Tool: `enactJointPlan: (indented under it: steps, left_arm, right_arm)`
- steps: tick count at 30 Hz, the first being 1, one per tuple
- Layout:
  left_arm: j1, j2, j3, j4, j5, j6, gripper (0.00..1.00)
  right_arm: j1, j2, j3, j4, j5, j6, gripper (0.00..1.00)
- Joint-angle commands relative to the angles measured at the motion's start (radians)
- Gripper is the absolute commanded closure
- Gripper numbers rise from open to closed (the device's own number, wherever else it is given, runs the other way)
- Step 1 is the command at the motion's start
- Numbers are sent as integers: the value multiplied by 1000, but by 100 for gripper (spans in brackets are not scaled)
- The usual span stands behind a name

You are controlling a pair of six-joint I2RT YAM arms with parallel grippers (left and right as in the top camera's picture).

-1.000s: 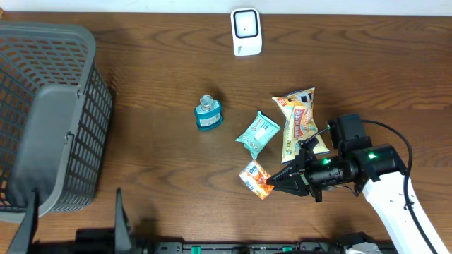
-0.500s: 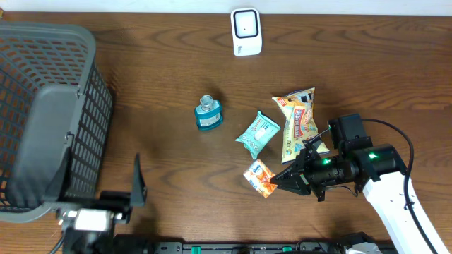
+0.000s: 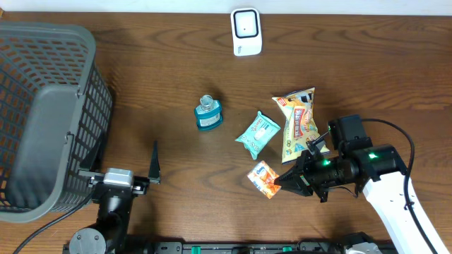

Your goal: Scan the item barcode

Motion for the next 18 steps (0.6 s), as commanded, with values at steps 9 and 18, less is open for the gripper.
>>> enactJointPlan:
  steps: [9, 18]
  left_arm:
    - [-3, -7, -4, -207, 13, -10, 1]
    - [-3, -7, -4, -454, 13, -10, 1]
  right_arm:
    - [-5, -4, 2, -21, 32, -13, 98]
    - [-3, -4, 2, -20, 121, -13, 99]
